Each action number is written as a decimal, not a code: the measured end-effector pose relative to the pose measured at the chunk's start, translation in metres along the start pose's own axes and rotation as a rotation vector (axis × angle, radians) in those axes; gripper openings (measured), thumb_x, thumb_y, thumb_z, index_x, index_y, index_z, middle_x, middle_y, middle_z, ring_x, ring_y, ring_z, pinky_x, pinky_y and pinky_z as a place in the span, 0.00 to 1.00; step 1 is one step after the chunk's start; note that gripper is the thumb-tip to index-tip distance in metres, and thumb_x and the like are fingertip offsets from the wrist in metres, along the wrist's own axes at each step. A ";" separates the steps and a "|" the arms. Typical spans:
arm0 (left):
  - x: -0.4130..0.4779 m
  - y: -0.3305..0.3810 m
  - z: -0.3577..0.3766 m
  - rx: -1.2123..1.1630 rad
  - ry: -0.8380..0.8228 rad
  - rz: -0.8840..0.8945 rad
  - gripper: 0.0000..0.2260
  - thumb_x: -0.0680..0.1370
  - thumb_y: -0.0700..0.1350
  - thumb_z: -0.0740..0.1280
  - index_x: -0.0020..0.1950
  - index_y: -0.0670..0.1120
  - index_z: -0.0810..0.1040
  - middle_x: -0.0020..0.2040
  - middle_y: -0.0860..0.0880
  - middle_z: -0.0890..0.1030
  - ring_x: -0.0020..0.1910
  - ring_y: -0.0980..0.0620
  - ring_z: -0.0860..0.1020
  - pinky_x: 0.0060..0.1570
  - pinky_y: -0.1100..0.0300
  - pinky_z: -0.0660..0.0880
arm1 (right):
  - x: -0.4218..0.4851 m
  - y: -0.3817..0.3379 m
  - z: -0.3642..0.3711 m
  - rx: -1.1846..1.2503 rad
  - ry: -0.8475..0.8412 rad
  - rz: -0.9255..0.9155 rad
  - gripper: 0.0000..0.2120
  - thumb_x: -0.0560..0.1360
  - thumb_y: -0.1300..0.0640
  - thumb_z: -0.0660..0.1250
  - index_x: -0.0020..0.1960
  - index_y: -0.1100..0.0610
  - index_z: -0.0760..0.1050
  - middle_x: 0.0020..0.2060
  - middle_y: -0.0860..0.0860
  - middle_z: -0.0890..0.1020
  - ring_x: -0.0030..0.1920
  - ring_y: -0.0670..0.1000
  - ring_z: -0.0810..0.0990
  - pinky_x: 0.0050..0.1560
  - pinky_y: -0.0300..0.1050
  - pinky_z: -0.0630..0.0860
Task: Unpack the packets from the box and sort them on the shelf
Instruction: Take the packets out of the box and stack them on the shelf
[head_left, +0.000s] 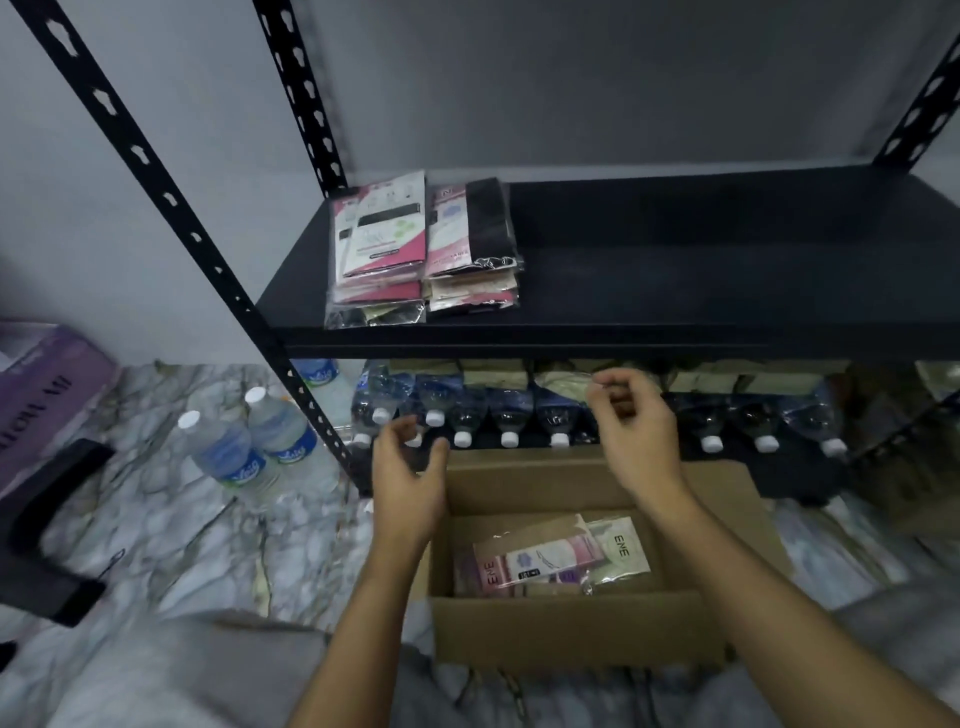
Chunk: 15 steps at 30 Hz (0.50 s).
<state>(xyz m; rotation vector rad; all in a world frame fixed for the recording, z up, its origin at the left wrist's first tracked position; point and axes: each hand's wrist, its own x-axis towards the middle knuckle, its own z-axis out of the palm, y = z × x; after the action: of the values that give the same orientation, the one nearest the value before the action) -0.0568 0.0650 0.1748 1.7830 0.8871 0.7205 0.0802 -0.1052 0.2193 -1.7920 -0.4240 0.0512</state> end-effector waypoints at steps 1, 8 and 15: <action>-0.008 -0.003 0.007 0.013 -0.046 -0.007 0.14 0.78 0.46 0.69 0.61 0.53 0.70 0.58 0.50 0.75 0.58 0.51 0.75 0.57 0.57 0.72 | -0.008 0.008 0.000 -0.008 -0.044 0.016 0.05 0.76 0.58 0.66 0.52 0.55 0.75 0.41 0.49 0.78 0.40 0.43 0.75 0.39 0.27 0.72; -0.026 -0.013 0.040 0.072 -0.247 -0.017 0.17 0.77 0.48 0.69 0.64 0.53 0.70 0.62 0.52 0.75 0.61 0.54 0.73 0.63 0.53 0.72 | -0.033 0.039 -0.005 -0.058 -0.170 0.060 0.09 0.75 0.55 0.68 0.54 0.53 0.74 0.45 0.50 0.78 0.44 0.45 0.77 0.43 0.32 0.73; -0.035 -0.043 0.072 0.152 -0.389 -0.081 0.20 0.76 0.50 0.70 0.65 0.47 0.71 0.61 0.50 0.76 0.59 0.51 0.75 0.58 0.54 0.73 | -0.041 0.085 -0.025 -0.148 -0.166 0.136 0.10 0.73 0.54 0.69 0.53 0.51 0.74 0.45 0.47 0.76 0.45 0.45 0.75 0.45 0.36 0.71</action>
<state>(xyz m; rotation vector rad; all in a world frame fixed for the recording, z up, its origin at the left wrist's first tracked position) -0.0296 0.0108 0.1067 1.9231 0.7581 0.2440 0.0705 -0.1582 0.1383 -1.9684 -0.4323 0.2722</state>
